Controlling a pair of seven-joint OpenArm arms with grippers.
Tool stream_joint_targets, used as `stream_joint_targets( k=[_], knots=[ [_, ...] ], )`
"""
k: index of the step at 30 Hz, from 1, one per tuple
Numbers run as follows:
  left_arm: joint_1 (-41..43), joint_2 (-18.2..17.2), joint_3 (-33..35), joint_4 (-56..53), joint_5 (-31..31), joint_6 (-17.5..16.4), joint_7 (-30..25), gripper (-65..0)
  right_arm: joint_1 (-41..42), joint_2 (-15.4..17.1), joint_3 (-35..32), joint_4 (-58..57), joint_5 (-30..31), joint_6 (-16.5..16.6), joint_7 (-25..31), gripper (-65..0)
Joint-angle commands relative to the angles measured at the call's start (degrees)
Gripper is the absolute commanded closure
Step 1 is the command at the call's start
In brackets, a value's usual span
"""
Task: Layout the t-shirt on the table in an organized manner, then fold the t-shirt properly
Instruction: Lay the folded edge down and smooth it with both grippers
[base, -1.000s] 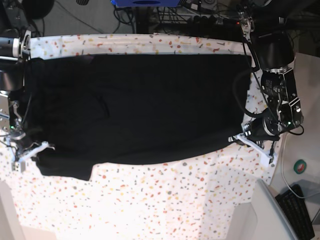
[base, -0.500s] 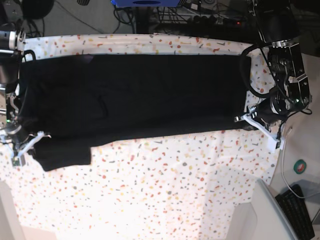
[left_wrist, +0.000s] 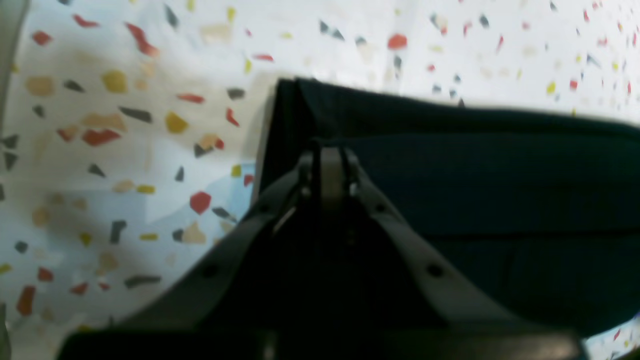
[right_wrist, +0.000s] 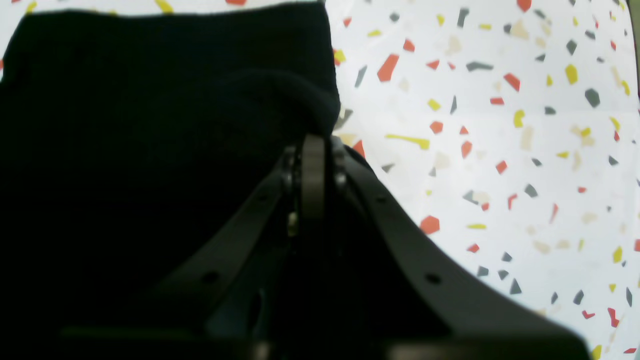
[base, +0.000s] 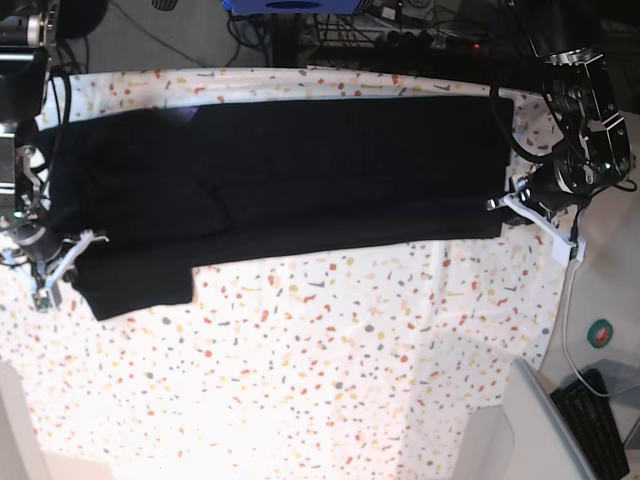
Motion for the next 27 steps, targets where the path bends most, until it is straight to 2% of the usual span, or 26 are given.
stream_joint_targets(
  k=[1,6,10,22,27],
  knots=[
    [0.04,-0.83,-0.25,1.13,-0.26,-0.05,-0.81,0.0,0.25,1.13,0.69,1.58,0.23,-0.20,0.66,0.0],
    [1.98,-0.83,-0.61,3.60,-0.26,-0.05,-0.81,0.0,-4.06,-0.37,6.15,7.21,0.14,-0.12,-0.22,0.0],
    [2.06,-0.83,-0.43,3.42,0.18,-0.05,-0.81,0.0,-5.81,-0.80,7.11,9.14,0.23,-0.03,-6.47,0.0],
    [2.33,-0.83,-0.25,2.54,0.27,-0.05,-0.90,0.0,-11.53,-3.00,7.29,13.36,0.23,-0.20,-6.91,0.0],
    [2.33,-0.83,-0.17,0.52,0.27,-0.05,-0.90,0.0,-11.62,-3.44,10.28,12.13,0.23,-0.12,-6.91,0.0]
  ],
)
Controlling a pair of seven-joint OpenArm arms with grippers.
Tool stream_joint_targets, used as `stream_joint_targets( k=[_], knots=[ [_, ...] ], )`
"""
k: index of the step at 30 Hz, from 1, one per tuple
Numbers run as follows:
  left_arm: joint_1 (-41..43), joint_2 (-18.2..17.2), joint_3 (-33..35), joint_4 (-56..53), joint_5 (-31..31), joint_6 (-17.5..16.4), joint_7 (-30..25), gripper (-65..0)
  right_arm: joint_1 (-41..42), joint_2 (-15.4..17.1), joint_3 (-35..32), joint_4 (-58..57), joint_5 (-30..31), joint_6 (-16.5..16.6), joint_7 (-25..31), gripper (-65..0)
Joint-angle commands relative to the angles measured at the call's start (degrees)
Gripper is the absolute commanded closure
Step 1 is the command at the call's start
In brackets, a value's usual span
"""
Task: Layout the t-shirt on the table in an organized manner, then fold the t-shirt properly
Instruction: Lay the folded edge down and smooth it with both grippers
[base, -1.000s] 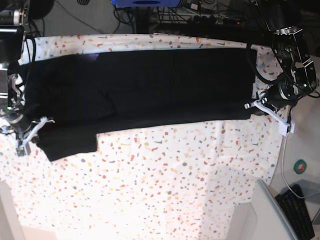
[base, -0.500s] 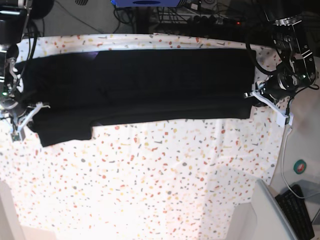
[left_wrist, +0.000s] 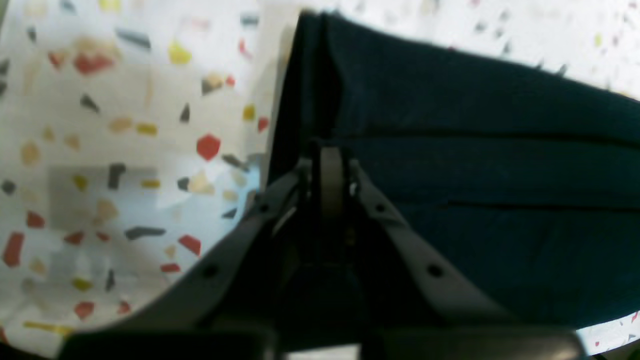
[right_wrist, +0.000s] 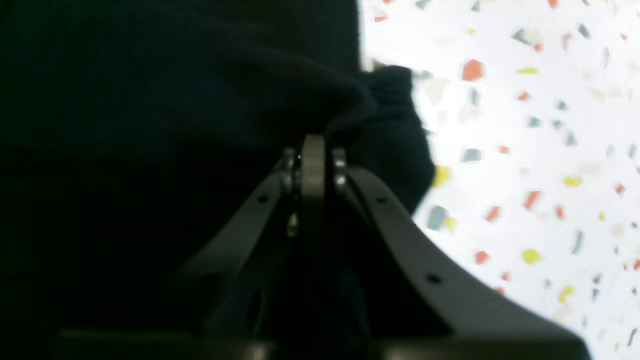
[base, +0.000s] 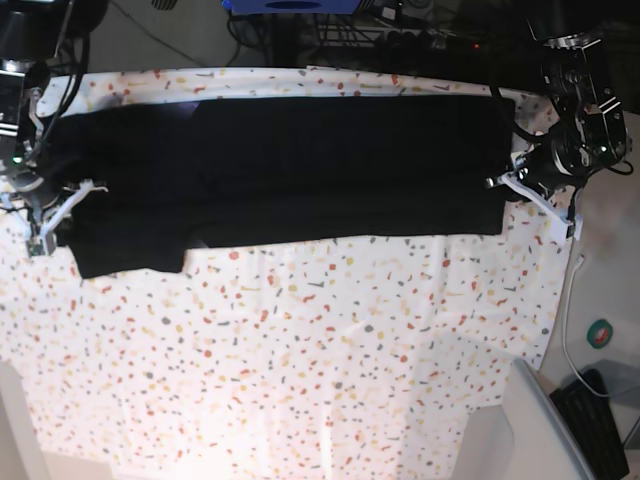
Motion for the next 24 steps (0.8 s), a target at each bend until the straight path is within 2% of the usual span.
stream_joint_targets(
  k=[1,3,7,19,24],
  knots=[
    [-0.69,-0.83,-0.17,0.78,-0.45,0.13,-0.81,0.0,0.64,1.21,0.66,0.48,0.01,-0.33,0.88,0.0],
    [-0.78,-0.83,-0.17,0.17,-0.45,0.13,-0.90,0.0,0.64,1.21,0.66,0.48,0.01,-0.33,0.70,0.0],
    [-1.30,-0.91,-0.17,-1.33,-0.45,0.13,-1.07,0.0,0.73,1.21,0.75,0.66,0.01,-0.33,-4.05,0.0],
    [-1.39,-0.83,-0.17,-1.15,-0.45,0.13,-1.07,0.0,0.47,1.21,0.75,2.15,0.01,-0.33,-4.40,0.0],
    [-1.39,-0.83,-0.25,-0.98,-0.54,0.13,-1.07,0.0,-0.94,1.13,0.84,7.87,0.10,-0.33,-7.65,0.0]
  ],
)
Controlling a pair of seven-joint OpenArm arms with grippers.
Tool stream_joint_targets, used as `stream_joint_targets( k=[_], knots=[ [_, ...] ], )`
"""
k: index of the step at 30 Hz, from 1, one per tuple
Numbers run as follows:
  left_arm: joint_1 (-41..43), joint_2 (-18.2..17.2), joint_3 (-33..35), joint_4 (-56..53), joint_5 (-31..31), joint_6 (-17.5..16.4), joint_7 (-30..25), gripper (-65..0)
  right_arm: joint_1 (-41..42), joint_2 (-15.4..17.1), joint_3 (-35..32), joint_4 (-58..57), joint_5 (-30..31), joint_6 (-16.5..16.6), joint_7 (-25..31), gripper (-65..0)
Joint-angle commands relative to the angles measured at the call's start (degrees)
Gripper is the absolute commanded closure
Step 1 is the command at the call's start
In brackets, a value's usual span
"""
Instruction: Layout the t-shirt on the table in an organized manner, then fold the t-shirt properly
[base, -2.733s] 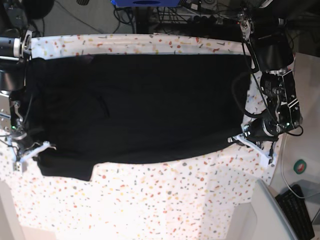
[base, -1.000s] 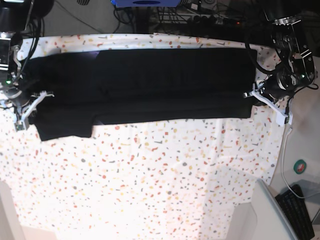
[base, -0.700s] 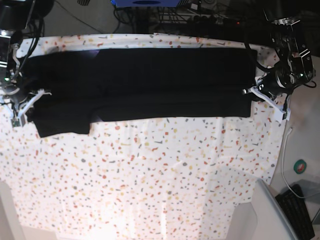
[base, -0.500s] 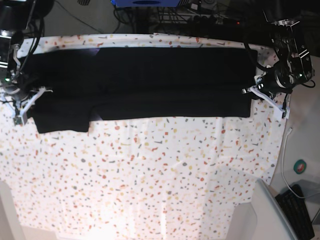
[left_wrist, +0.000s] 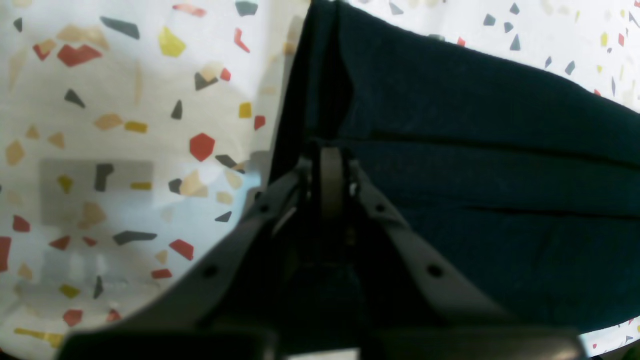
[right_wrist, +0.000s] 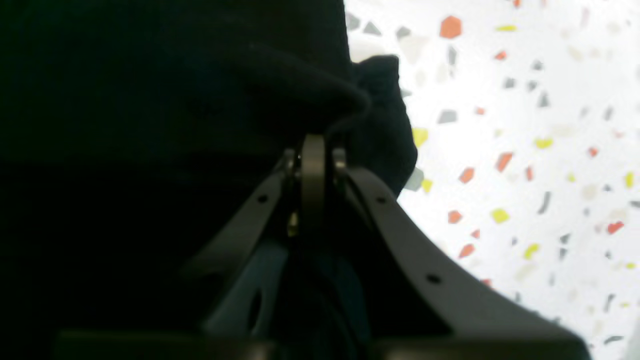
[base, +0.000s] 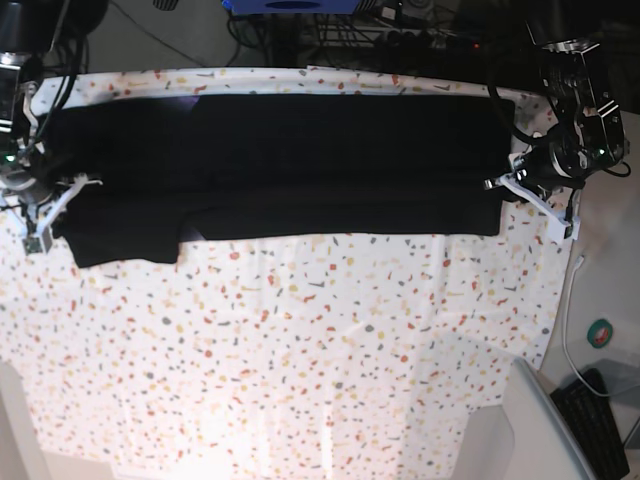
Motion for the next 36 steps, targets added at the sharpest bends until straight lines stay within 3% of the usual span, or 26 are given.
stream_joint_targets(
  k=[1,6,10,18,25,26,28,30,31,36],
  knots=[
    [-0.47,-0.83,-0.30,1.14,-0.65,0.15,-0.77,0.0,0.85,0.99,0.57,2.21,0.21,-0.33,0.28,0.0],
    [-0.65,-0.91,-0.91,1.14,-0.73,0.15,-0.77,0.0,-0.02,0.99,0.57,5.55,0.21,-0.33,-3.33,0.0],
    [-1.26,-1.62,-0.56,0.88,-0.73,0.15,-0.77,0.0,-0.90,0.99,0.57,4.67,0.21,-0.60,-3.33,0.0],
    [-1.26,-1.44,-0.30,0.62,-0.38,0.15,-0.77,0.0,-1.26,-2.08,4.18,2.56,0.03,-0.60,-3.33,0.0],
    [-1.26,-1.53,-0.30,0.62,-0.38,0.24,-0.77,-0.5,-1.52,-2.08,5.23,2.74,-0.05,-0.60,-3.33,0.0],
    [-1.26,-1.53,-0.30,0.62,-0.38,0.24,-0.77,-7.4,-1.52,-2.17,5.23,2.74,0.03,-0.60,-3.33,-5.0],
    [-1.26,-1.53,-0.82,0.62,-0.38,0.24,-0.77,-18.8,-1.61,-2.17,5.32,2.83,0.12,-0.51,-3.33,-21.8],
    [-1.26,-1.53,-0.91,0.62,-0.38,0.24,-0.77,-22.9,-1.78,-2.61,5.32,2.91,0.21,-0.42,-3.33,-32.9],
    [-1.26,-1.53,-1.00,0.62,-0.38,0.24,-0.77,-22.9,-2.31,-3.31,5.59,3.44,0.21,-0.42,-3.06,-35.3],
    [-1.26,-1.62,-3.11,0.70,-0.38,0.32,-0.77,-22.9,-5.12,-9.91,12.62,15.13,0.12,-0.25,-2.89,-35.4]
  ],
)
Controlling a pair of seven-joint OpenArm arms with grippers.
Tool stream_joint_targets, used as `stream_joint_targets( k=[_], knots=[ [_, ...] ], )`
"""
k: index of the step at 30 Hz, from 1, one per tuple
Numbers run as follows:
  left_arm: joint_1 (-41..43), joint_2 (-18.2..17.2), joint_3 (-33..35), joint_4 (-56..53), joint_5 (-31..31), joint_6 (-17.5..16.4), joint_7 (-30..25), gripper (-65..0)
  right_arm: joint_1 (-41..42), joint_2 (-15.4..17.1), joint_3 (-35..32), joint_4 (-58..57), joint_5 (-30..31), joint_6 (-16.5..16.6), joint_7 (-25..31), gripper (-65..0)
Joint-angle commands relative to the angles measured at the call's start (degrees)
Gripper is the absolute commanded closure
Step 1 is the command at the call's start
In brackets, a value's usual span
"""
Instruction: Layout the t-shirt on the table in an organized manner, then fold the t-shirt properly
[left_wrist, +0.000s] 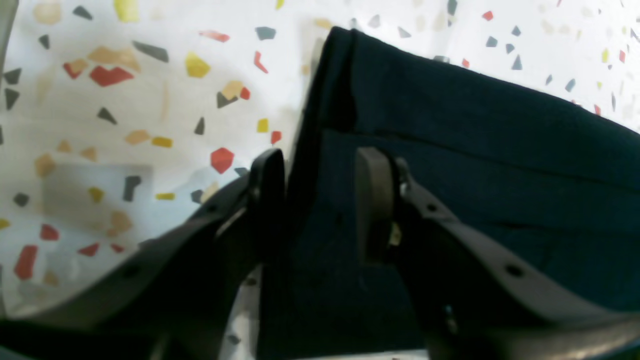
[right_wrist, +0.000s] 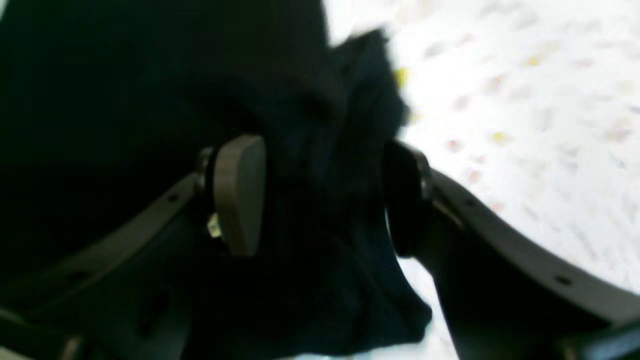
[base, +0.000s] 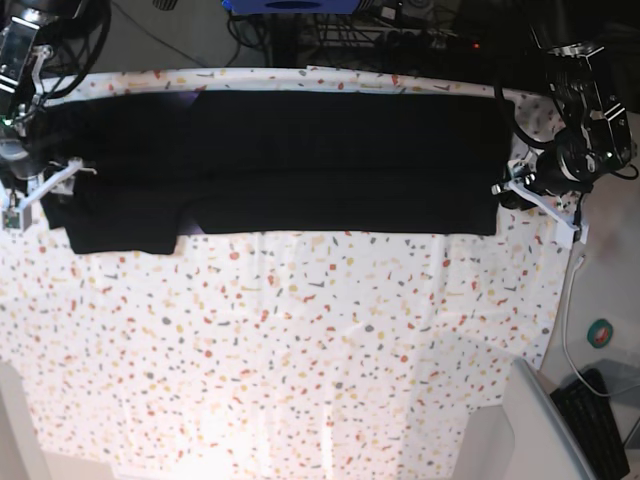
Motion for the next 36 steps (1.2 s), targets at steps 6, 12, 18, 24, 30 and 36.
stream_joint_targets(
  k=[6,12,18,24,30,36],
  knots=[
    [0.07,-0.90,-10.00,1.41,-0.78,0.17,-0.83,-22.9,8.23,2.78,-2.83,-2.63,0.38,0.34,1.22,-35.6],
    [3.76,-0.98,-18.97,1.32,-0.87,0.08,-0.83,-9.4,21.06,8.14,-8.28,-23.65,0.38,0.17,1.48,-35.6],
    [6.58,-0.98,-27.41,0.70,-0.87,0.08,-0.83,0.0,26.60,9.99,-8.28,-34.72,0.38,0.08,2.10,-35.6],
    [8.25,-0.98,-28.73,0.70,-0.78,0.08,-0.83,0.0,26.43,9.73,-8.28,-35.07,0.38,0.17,3.15,-34.8],
    [8.25,-0.98,-28.55,0.70,-0.78,0.08,-0.83,0.0,26.43,9.55,-8.19,-35.16,0.47,0.26,3.15,-14.1],
    [8.25,-0.90,-28.55,0.70,-0.78,0.08,-0.83,0.0,26.25,9.55,-7.75,-35.16,0.65,0.26,2.89,0.0]
  ],
)
